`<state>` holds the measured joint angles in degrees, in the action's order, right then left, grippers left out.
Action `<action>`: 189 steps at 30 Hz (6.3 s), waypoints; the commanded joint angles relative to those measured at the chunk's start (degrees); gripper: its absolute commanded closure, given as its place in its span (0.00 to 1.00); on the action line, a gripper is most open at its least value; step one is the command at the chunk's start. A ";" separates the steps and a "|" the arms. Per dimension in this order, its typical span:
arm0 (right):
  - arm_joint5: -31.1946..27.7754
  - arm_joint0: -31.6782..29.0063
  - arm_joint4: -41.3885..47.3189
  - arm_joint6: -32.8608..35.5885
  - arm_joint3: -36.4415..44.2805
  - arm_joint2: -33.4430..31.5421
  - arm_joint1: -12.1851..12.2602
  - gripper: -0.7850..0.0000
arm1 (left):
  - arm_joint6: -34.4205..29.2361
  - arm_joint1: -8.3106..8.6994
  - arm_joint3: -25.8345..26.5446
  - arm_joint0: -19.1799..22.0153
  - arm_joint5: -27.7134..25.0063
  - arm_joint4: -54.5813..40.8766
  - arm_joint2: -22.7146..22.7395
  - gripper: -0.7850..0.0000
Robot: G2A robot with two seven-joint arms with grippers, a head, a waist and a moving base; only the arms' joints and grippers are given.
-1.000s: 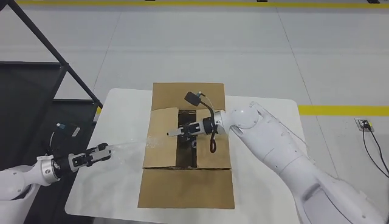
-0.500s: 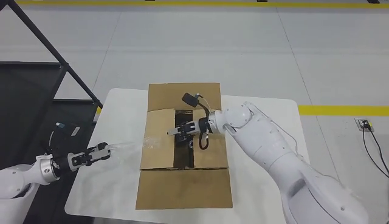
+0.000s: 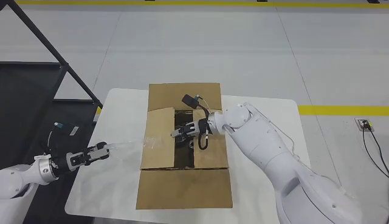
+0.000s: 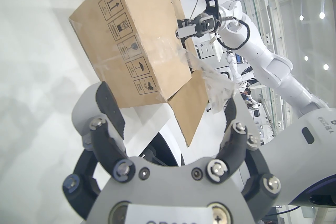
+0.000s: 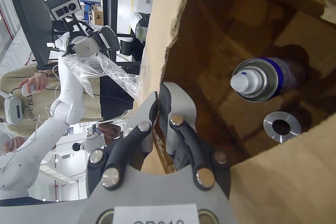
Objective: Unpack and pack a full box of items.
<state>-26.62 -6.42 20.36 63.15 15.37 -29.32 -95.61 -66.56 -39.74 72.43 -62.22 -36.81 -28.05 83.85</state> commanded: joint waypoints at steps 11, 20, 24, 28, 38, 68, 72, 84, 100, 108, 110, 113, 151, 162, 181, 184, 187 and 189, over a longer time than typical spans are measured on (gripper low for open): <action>-1.14 0.55 -0.33 1.03 -2.62 -1.98 0.12 1.00 | -0.68 -0.03 0.17 -0.61 -0.23 -0.22 0.72 0.00; -1.21 0.42 -1.28 1.73 -2.91 -3.19 0.49 1.00 | -0.68 -0.10 -0.21 -0.88 -0.23 0.36 0.82 0.00; -1.48 0.43 -1.58 2.05 -2.90 -3.78 0.70 1.00 | -0.52 -0.19 -0.85 -0.77 -0.39 0.84 0.72 0.00; -1.95 0.31 -1.73 1.77 -2.70 -4.40 0.87 1.00 | -0.40 -0.28 -0.38 -0.99 -0.51 0.50 0.63 0.00; -2.44 0.07 -2.33 1.23 -2.09 -5.77 1.07 1.00 | 2.44 -1.30 2.07 -1.81 -1.05 5.59 -3.93 0.30; -3.18 -0.57 -4.66 1.91 -1.76 -9.17 1.69 1.00 | 9.44 -4.21 0.09 3.75 -4.13 13.30 -11.90 1.00; -3.14 -0.57 -4.75 1.96 -1.84 -9.68 1.78 1.00 | 8.50 -3.80 0.48 2.70 -5.05 12.21 -10.19 1.00; -2.73 -0.33 -5.58 2.09 -1.93 -10.90 1.99 1.00 | 5.27 -2.14 2.76 -1.14 -6.18 11.56 -4.47 1.00; -1.54 0.25 -7.23 5.11 -2.12 -12.06 2.36 1.00 | 5.16 -1.20 2.67 -1.60 -6.07 10.45 -1.58 1.00; -1.68 0.78 -8.01 8.03 -2.22 -12.60 2.72 1.00 | 5.01 -0.78 2.96 -1.69 -5.92 10.72 -1.10 1.00; -1.51 0.82 -8.29 8.65 -2.32 -12.70 2.83 1.00 | 4.86 -0.67 3.03 -1.71 -5.77 10.85 -1.17 1.00; -0.96 0.90 -8.92 9.75 -2.39 -12.71 2.96 1.00 | 4.69 -0.48 3.05 -1.75 -5.60 10.79 -1.36 1.00; 0.36 0.62 -11.92 9.88 -1.92 -14.72 3.67 1.00 | 6.09 2.91 2.10 -3.34 -7.01 9.81 -2.16 0.00; 0.78 0.63 -12.82 8.54 -1.78 -15.14 3.59 1.00 | 6.93 3.44 1.84 -3.99 -7.85 8.01 -2.16 0.00; -20.78 0.21 -36.94 -22.43 2.53 -11.14 7.11 0.00 | 6.13 2.93 2.07 -1.91 -7.04 6.54 -3.34 0.00; -19.61 -2.05 -46.13 -33.69 5.99 -9.84 8.40 0.00 | 6.05 2.86 2.09 -1.73 -6.96 6.47 -3.43 0.00; -15.36 -4.10 -48.05 -35.76 9.20 -10.33 9.30 0.00 | 5.86 2.76 2.10 -1.57 -6.77 6.19 -3.67 0.00; -12.32 -4.77 -47.02 -33.67 10.67 -11.31 9.86 0.00 | 5.76 2.70 2.17 -1.41 -6.67 6.13 -3.81 0.00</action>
<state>-40.58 -11.00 -27.50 27.97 25.38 -40.09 -85.98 -60.75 -37.02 74.56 -63.70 -43.53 -21.95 80.11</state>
